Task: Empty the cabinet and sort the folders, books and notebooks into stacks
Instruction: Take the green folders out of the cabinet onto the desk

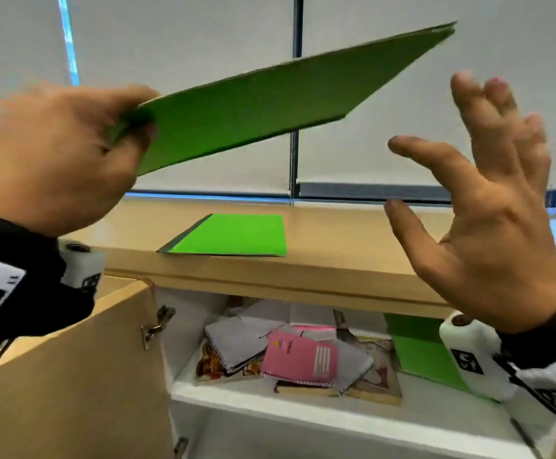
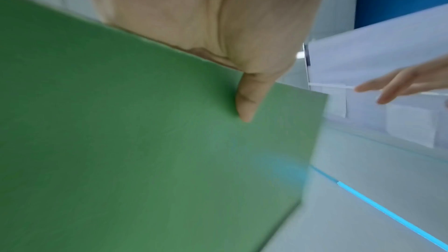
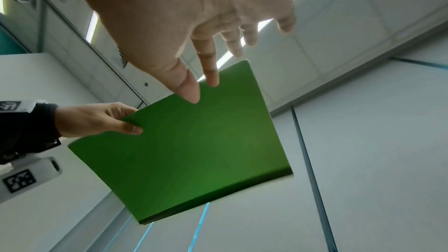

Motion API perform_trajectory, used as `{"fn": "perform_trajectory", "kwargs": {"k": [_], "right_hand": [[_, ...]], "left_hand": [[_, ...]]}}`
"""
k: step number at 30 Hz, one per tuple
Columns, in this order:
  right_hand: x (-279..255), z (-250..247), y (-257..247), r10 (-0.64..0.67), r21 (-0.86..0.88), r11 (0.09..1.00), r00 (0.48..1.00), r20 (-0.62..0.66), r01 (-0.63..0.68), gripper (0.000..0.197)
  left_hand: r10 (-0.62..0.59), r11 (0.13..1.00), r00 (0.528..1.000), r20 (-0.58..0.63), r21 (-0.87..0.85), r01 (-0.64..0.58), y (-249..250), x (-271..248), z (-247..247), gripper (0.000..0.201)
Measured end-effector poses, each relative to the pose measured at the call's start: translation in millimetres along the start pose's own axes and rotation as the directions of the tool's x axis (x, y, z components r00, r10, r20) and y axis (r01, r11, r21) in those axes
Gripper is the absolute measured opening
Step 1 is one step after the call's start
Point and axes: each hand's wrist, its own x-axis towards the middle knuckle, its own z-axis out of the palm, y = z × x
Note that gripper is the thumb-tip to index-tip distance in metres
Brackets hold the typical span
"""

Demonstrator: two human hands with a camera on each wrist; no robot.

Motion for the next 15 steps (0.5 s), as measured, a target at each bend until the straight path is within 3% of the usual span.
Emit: {"fn": "perform_trajectory", "kwargs": {"k": [1,2,4,7,10,13,15], "right_hand": [[-8,5,2,0.004,0.015,1.000,0.999,0.044,-0.005,0.047],[-18,9,4,0.005,0.036,0.999,0.995,0.099,-0.008,0.046],[-43,18,8,0.000,0.085,0.996,0.969,0.249,-0.022,0.044],[-91,35,16,-0.036,0.112,0.993,0.859,0.511,-0.025,0.039],[-150,58,28,-0.070,0.118,0.993,0.658,0.750,-0.029,0.029],[-214,92,52,0.060,-0.017,0.992,0.341,0.938,-0.127,0.033],[-254,118,77,0.193,-0.163,0.969,0.159,0.968,-0.188,0.042]], "left_hand": [[-0.018,0.997,0.998,0.059,-0.071,0.022,31,2,-5,0.028],[-0.043,0.994,0.998,0.042,-0.102,0.047,51,1,2,0.031],[0.007,0.996,0.996,0.092,-0.092,0.001,61,0,34,0.040],[0.025,0.999,0.959,0.281,0.012,-0.029,51,-6,100,0.051],[0.021,0.988,0.928,0.372,0.136,-0.077,54,-19,146,0.040],[0.056,0.988,0.869,0.491,0.101,-0.120,51,-35,190,0.034],[0.036,0.996,0.857,0.514,0.047,-0.070,49,-42,207,0.038]]}}
